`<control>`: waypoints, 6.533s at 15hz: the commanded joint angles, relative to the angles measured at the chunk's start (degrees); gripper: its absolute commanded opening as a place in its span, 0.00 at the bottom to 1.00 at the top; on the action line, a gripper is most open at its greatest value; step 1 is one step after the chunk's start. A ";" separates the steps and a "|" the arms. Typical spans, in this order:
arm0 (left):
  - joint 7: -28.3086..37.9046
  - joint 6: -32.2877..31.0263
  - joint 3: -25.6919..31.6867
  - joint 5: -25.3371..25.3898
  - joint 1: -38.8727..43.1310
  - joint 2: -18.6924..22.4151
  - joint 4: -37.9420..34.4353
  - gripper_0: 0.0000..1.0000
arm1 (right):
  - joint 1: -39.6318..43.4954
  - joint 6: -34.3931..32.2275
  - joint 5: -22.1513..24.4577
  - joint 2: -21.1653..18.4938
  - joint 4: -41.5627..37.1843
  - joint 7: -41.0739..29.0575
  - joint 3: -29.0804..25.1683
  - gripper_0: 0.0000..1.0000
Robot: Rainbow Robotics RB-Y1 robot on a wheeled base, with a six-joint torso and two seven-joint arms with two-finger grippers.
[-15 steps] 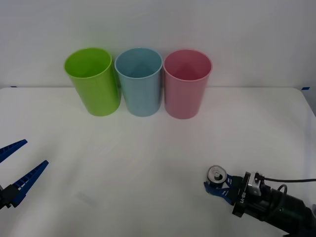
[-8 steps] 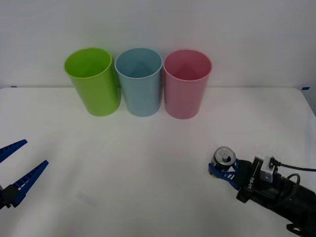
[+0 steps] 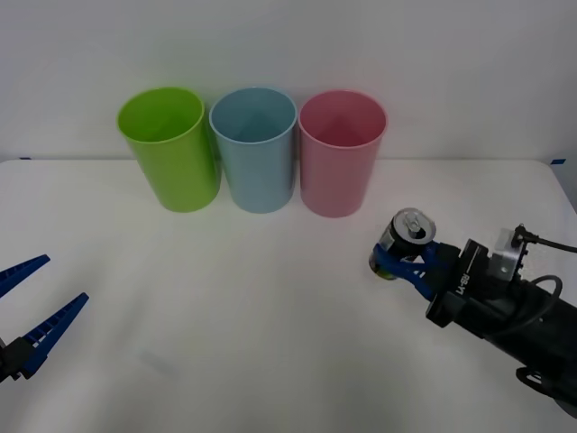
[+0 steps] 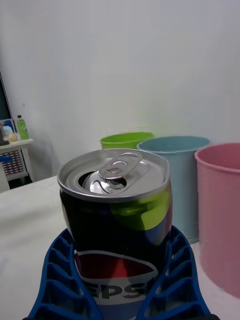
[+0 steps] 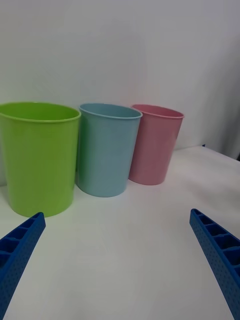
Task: Grasp the object on the table and drop it into the matching bin: aluminum can to the light blue bin, PET bottle to the pink bin.
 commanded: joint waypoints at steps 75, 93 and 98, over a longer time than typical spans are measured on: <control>0.00 0.00 0.00 0.00 0.00 0.00 0.00 1.00 | -14.60 16.10 15.23 -2.91 4.73 -12.62 7.20 1.00; 0.00 0.00 0.00 0.00 0.00 0.00 0.00 1.00 | 8.95 2.04 8.90 -3.09 2.97 1.62 -6.16 1.00; 0.00 0.00 0.00 0.00 0.00 0.00 0.00 1.00 | 15.10 0.28 5.03 -2.91 3.06 1.62 -9.15 1.00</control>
